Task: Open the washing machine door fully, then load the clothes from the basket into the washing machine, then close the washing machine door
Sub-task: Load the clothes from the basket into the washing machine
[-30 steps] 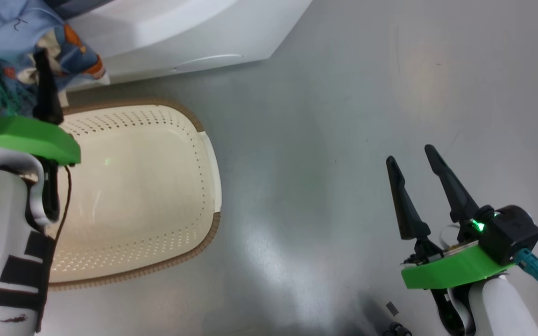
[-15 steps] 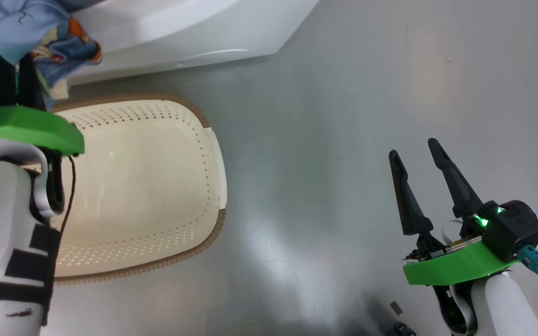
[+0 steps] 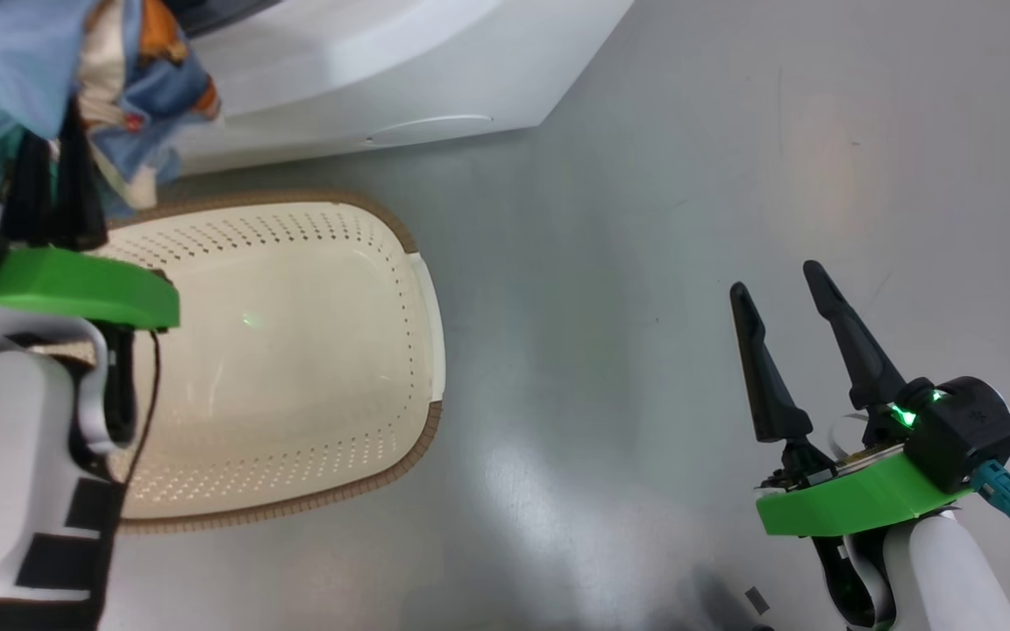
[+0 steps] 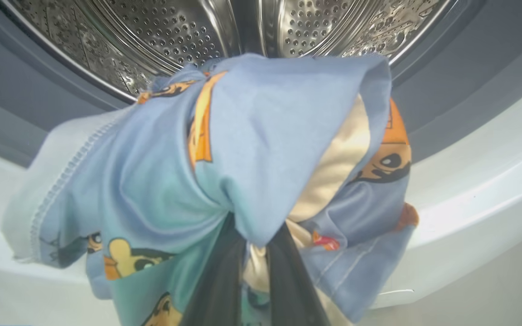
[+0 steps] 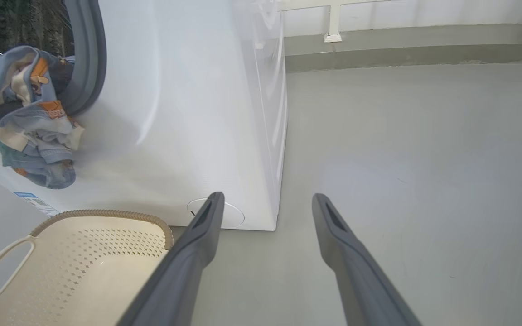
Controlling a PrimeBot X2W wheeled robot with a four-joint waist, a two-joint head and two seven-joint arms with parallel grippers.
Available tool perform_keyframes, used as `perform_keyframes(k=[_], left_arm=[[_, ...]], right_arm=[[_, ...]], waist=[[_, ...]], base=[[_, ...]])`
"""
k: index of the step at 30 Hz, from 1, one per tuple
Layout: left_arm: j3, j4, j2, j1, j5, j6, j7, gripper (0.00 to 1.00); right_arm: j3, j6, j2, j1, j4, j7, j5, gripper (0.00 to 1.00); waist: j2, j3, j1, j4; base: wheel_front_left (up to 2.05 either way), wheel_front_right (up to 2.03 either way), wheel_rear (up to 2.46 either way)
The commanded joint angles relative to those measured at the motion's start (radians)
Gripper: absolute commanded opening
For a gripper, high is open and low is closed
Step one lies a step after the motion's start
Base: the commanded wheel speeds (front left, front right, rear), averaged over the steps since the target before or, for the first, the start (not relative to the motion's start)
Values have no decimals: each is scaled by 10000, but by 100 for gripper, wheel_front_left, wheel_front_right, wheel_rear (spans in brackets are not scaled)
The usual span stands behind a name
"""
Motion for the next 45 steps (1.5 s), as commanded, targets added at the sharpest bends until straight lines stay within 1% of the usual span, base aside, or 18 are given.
perform_keyframes(k=[1, 8, 12, 16, 22, 27, 32, 33, 36, 39, 45], left_arm=[[307, -483, 516, 67, 166, 124, 131, 0], [245, -996, 942, -560, 435, 272, 781, 0], [169, -928, 1007, -986, 491, 264, 1022, 0], [65, -502, 1111, -1738, 630, 213, 1158, 0], [-76, 713, 1169, -3102, 811, 110, 1130, 0], [-260, 2005, 1288, -4246, 1056, -55, 896, 0], [-430, 3366, 1521, -5381, 1332, -188, 721, 0], [-485, 3844, 1597, -5774, 1432, -201, 617, 0], [-572, 4437, 1733, -6353, 1566, -265, 438, 0], [-623, 4968, 1871, -6856, 1581, -500, 237, 0], [-708, 5855, 2098, -7656, 1714, -574, -81, 0]], right_arm=[[271, 16, -7, 160, -177, -48, 72, 100], [459, 16, 25, 201, -54, -48, 196, 100], [521, 16, 39, 217, -13, -48, 240, 100], [635, 16, 54, 213, 29, -48, 273, 100], [897, 16, 65, 194, 134, -48, 362, 100], [1237, 16, 69, 220, 237, -48, 526, 100], [1475, 16, 70, 244, 297, -48, 705, 100], [1543, 16, 70, 258, 311, -48, 771, 100], [1638, 16, 71, 295, 316, -48, 849, 100], [1719, 16, 71, 316, 321, -48, 913, 100], [1848, 16, 71, 367, 326, -48, 972, 100]], waist=[[0, -58, 1, -49], [0, -176, 1, -332], [0, -222, 1, -457], [0, -266, 1, -615], [0, -324, 1, -927], [0, -289, 1, -1366], [0, -92, 1, -1787], [0, -8, 1, -1943], [0, 125, 1, -2137], [0, 249, 1, -2307], [0, 405, 1, -2492]], base=[[0, 0, 0], [0, 0, 0], [0, 0, 0], [0, 0, 0], [0, 0, 0], [0, 0, 0], [0, 0, 0], [0, 0, 0], [0, 0, 0], [0, 0, 0], [0, 0, 0]])
